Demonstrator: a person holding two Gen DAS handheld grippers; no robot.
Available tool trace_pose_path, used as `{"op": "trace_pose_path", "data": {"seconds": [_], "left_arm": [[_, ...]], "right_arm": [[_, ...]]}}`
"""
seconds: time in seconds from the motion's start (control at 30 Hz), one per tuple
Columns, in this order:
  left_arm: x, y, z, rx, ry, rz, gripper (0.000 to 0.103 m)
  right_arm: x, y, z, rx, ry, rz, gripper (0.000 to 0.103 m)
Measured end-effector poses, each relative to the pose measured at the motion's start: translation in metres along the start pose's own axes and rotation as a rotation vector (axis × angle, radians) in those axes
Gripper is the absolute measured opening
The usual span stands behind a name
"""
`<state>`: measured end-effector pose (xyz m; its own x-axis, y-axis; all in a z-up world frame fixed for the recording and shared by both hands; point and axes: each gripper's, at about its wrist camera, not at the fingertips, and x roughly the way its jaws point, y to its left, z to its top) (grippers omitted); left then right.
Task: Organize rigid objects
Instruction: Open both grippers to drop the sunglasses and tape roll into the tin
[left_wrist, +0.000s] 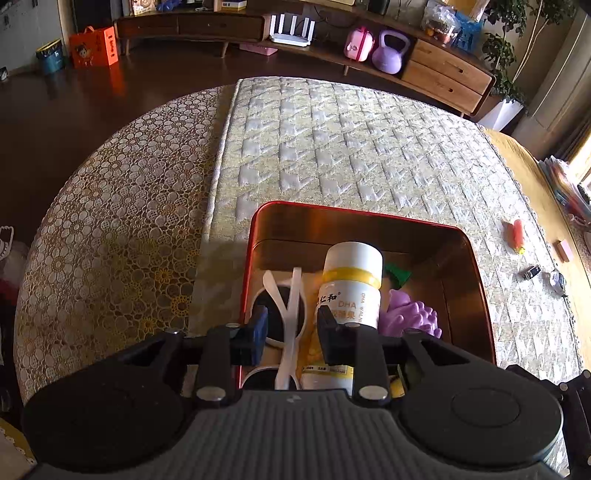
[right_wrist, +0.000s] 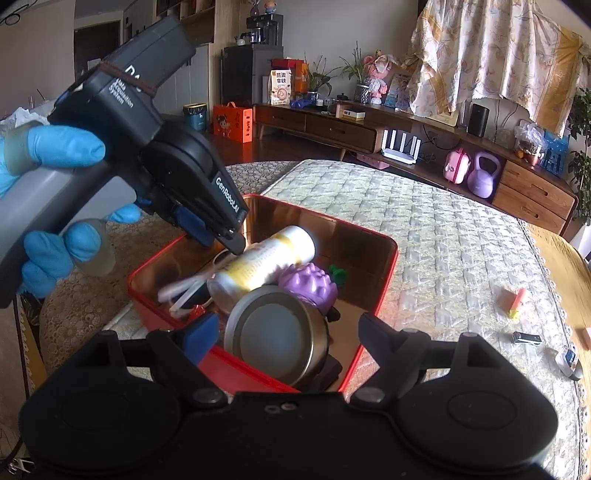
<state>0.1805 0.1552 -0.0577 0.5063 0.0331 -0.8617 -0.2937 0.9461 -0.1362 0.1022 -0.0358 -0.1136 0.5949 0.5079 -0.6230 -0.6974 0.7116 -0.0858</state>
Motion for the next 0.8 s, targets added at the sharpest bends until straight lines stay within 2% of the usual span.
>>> {"op": "trace_pose_path", "data": {"seconds": [0.07, 0.13, 0.2, 0.4, 0.47, 0.53, 0.63, 0.8], "left_arm": [[-0.003, 0.0, -0.002, -0.004, -0.006, -0.004, 0.035], [-0.008, -0.002, -0.004, -0.004, -0.019, -0.024, 0.05], [-0.014, -0.005, -0.007, 0.003, -0.036, -0.023, 0.054], [-0.034, -0.02, -0.014, 0.049, -0.084, -0.016, 0.054], [-0.041, -0.026, -0.017, 0.069, -0.107, -0.013, 0.057], [-0.05, -0.034, -0.021, 0.093, -0.137, -0.011, 0.065], [-0.06, -0.048, -0.026, 0.135, -0.174, -0.009, 0.069], [-0.068, -0.072, -0.031, 0.171, -0.189, -0.034, 0.072]], "right_arm": [[-0.004, -0.001, -0.001, 0.005, -0.006, 0.001, 0.083], [-0.007, -0.002, 0.0, 0.011, -0.012, 0.004, 0.084], [-0.011, -0.003, 0.0, 0.018, -0.018, 0.006, 0.084], [-0.026, -0.01, -0.001, 0.053, -0.048, 0.011, 0.087], [-0.033, -0.015, -0.002, 0.067, -0.062, 0.008, 0.09], [-0.041, -0.02, -0.004, 0.082, -0.073, 0.004, 0.092], [-0.052, -0.03, -0.008, 0.11, -0.089, -0.015, 0.097], [-0.074, -0.052, -0.016, 0.148, -0.118, -0.049, 0.102]]}}
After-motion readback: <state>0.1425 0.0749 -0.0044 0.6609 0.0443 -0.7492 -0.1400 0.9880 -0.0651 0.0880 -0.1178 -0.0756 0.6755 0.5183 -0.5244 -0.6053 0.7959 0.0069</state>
